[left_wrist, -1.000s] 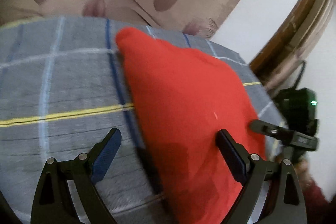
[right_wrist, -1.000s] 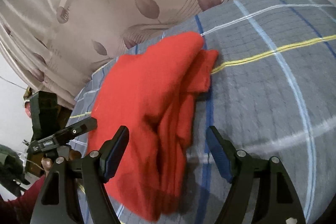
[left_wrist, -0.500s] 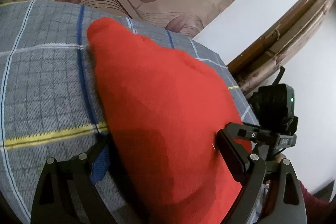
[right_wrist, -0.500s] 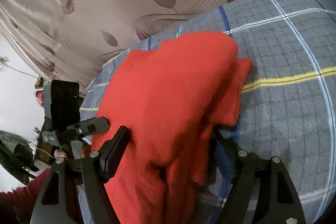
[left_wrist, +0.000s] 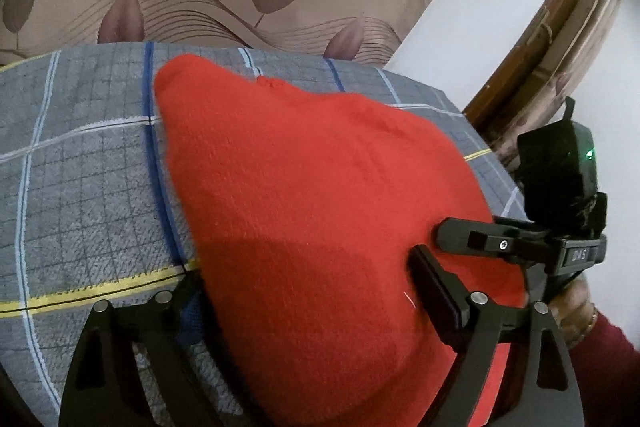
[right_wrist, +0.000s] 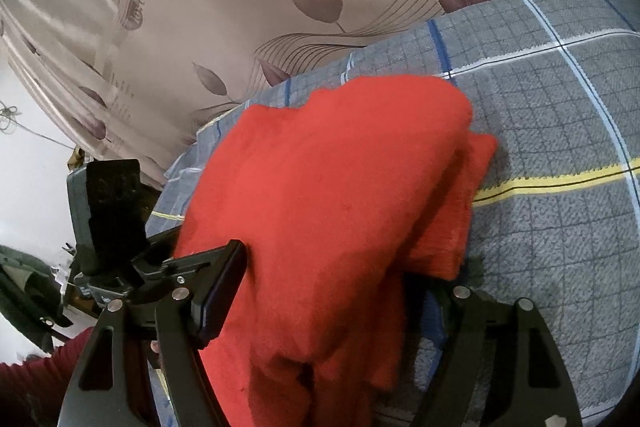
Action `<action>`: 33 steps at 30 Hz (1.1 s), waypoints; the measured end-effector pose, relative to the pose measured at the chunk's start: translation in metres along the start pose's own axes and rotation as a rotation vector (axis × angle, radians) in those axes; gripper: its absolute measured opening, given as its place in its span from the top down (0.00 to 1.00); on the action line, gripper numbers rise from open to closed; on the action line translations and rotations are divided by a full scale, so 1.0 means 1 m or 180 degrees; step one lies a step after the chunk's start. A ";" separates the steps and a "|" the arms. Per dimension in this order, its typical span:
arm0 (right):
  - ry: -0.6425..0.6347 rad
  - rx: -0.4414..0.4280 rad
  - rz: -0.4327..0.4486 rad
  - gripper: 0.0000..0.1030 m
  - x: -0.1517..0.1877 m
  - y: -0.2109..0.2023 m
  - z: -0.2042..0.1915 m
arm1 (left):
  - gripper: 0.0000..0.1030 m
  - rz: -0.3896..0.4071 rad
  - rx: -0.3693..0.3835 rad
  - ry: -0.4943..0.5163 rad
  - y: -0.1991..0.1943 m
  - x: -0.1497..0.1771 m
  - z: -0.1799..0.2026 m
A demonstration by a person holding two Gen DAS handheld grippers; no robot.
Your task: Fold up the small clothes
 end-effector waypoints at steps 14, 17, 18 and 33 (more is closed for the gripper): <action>-0.0094 0.0164 -0.0121 0.63 0.004 0.003 -0.002 | 0.27 0.0111 -0.0227 0.0216 0.003 0.002 0.005; -0.0056 0.0134 -0.0113 0.62 0.004 0.003 0.001 | 0.27 0.0113 -0.0230 0.0219 0.003 0.002 0.005; -0.0037 0.0129 -0.0102 0.61 0.005 0.003 0.001 | 0.27 0.0117 -0.0236 0.0223 0.003 0.002 0.004; -0.0204 0.0356 -0.0152 0.70 0.007 0.006 -0.011 | 0.40 0.0261 -0.0431 0.0401 0.001 0.004 0.013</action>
Point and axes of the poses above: each gripper's, at about its wrist camera, not at the fingertips, and y roughly the way its jaws point, z to its right, x to its underside, the point moved 8 cm from there along y, roughly the way its jaws point, and after that the axes turned 13 degrees about -y, right-handed, at the moved point
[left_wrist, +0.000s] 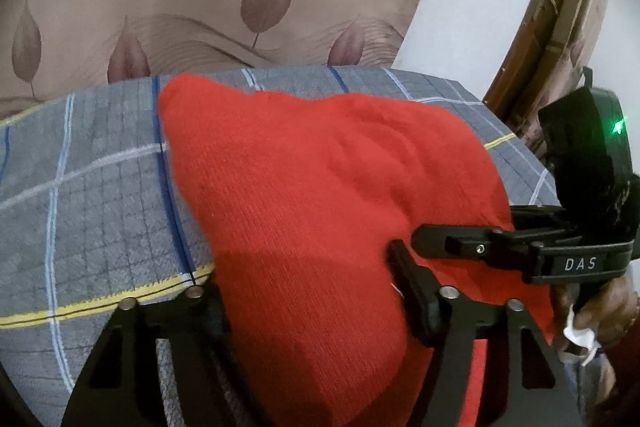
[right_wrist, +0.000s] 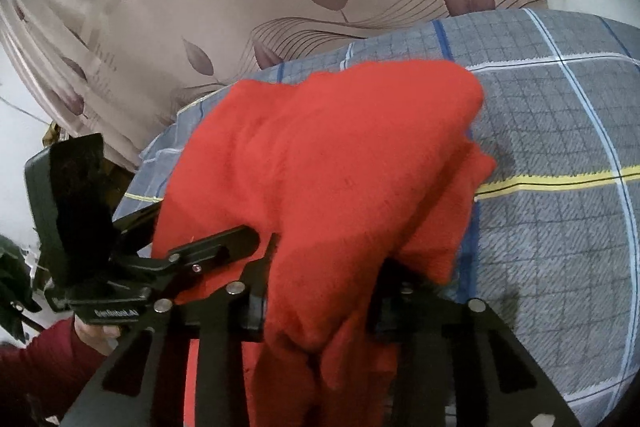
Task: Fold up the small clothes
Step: 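Hold the folded sweater with the right gripper beside the left gripper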
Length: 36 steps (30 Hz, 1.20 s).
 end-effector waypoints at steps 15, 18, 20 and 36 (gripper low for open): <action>0.0384 -0.0069 0.0140 0.74 0.002 -0.014 -0.019 | 0.51 0.0022 -0.0113 -0.0115 -0.021 0.005 0.000; 0.0422 -0.0093 0.0150 0.74 0.002 -0.017 -0.027 | 0.53 0.0029 -0.0159 -0.0076 -0.027 0.006 0.001; 0.0422 -0.0111 0.0155 0.74 0.002 -0.018 -0.033 | 0.53 0.0032 -0.0196 -0.0056 -0.034 0.009 0.001; 0.0452 -0.0321 0.0121 0.74 0.012 -0.013 -0.089 | 0.54 0.0048 -0.0365 -0.0085 -0.087 0.029 -0.017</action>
Point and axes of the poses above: each gripper's, at about its wrist camera, not at the fingertips, and y roughly the way its jaws point, z to its right, x to its underside, the point moved 8 cm from there along y, roughly the way its jaws point, and after that the axes turned 13 degrees about -y, right-handed, at the moved point
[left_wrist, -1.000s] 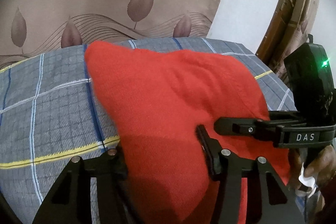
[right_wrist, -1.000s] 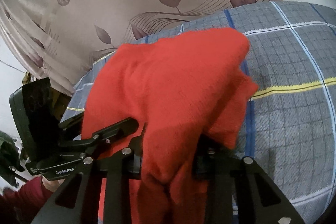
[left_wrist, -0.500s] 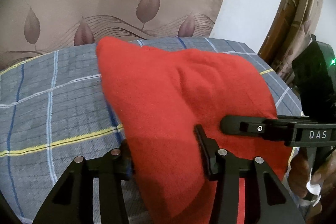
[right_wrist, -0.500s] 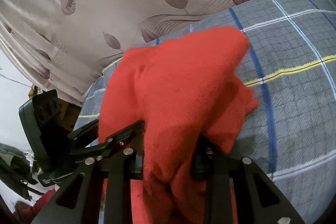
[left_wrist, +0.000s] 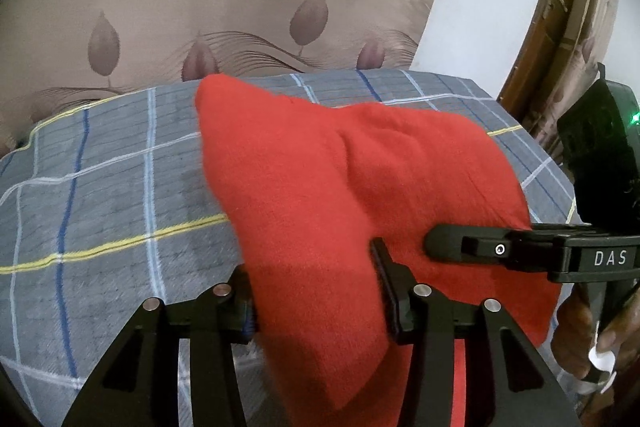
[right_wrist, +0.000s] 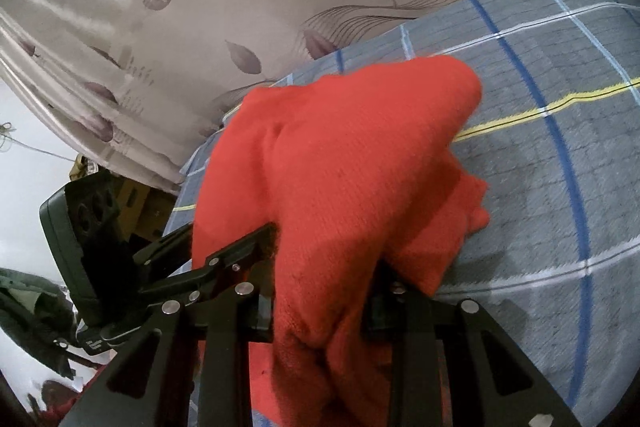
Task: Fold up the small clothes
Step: 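Hold the folded sweater with the right gripper beside the left gripper, then keep the right gripper clamped on the red sweater while the left gripper presses its corner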
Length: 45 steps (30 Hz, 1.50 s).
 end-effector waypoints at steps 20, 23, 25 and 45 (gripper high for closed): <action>-0.0078 -0.0198 -0.0087 0.74 0.038 0.004 -0.065 | 0.54 0.0055 -0.0116 -0.0094 -0.067 0.042 -0.026; -0.0091 -0.0215 -0.0100 0.74 0.043 0.003 -0.072 | 0.54 0.0055 -0.0122 -0.0102 -0.075 0.048 -0.029; -0.0082 -0.0231 -0.0109 0.74 0.048 0.003 -0.076 | 0.54 0.0053 -0.0126 -0.0108 -0.078 0.050 -0.030; -0.0144 -0.0267 -0.0155 0.74 0.072 0.001 -0.095 | 0.54 0.0067 -0.0134 -0.0201 -0.099 0.077 -0.039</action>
Point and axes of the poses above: each gripper's, at about its wrist camera, not at the fingertips, and y roughly the way its jaws point, z to its right, x to its underside, the point moved 8 cm from there along y, roughly the way its jaws point, and after that the axes turned 13 degrees about -y, right-handed, at the moved point
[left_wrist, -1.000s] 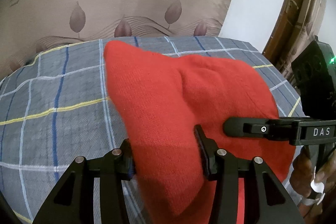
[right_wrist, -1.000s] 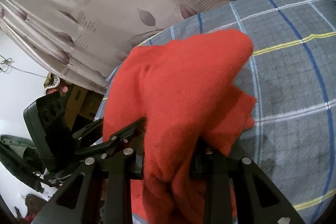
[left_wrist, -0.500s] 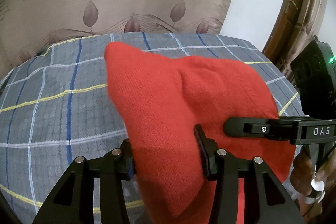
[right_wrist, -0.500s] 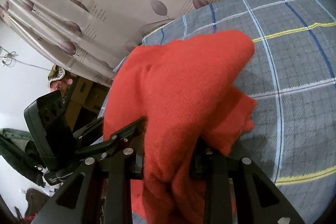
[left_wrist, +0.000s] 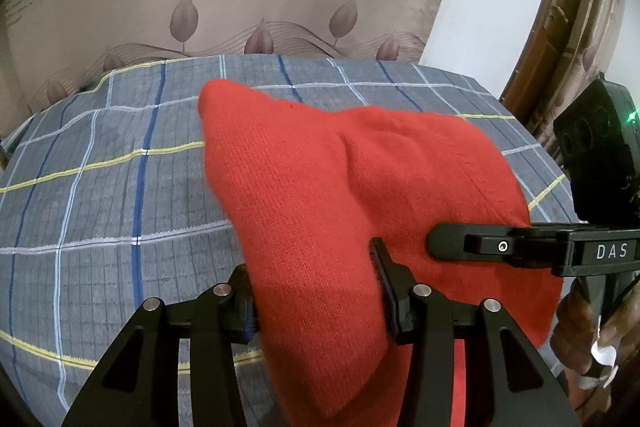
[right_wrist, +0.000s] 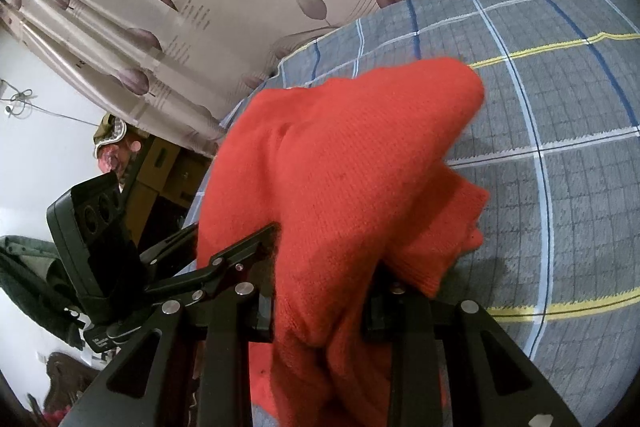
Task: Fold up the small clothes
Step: 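Keep the right gripper clamped on the red sweater while the left gripper presses its corner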
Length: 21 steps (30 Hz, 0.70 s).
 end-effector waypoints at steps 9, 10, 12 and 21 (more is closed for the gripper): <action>-0.0004 -0.0001 0.0006 0.74 0.003 0.000 -0.001 | 0.54 0.0010 -0.0003 0.0001 -0.004 0.007 0.000; -0.0010 -0.0002 0.0008 0.74 0.004 0.000 -0.002 | 0.54 0.0014 -0.0003 0.0002 -0.005 0.008 0.000; -0.0017 -0.0003 0.0015 0.74 0.007 -0.001 -0.004 | 0.54 0.0018 0.0001 0.0007 -0.007 0.009 -0.001; -0.0027 -0.0020 0.0019 0.74 0.014 -0.003 -0.008 | 0.54 0.0023 0.0004 0.0013 -0.010 0.012 -0.001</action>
Point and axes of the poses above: each gripper's, at about its wrist camera, not at the fingertips, and y roughly the way its jaws point, z to its right, x to its underside, the point moved 8 cm from there along y, roughly the way its jaws point, and after that the axes turned 13 degrees about -y, right-handed, at the moved point
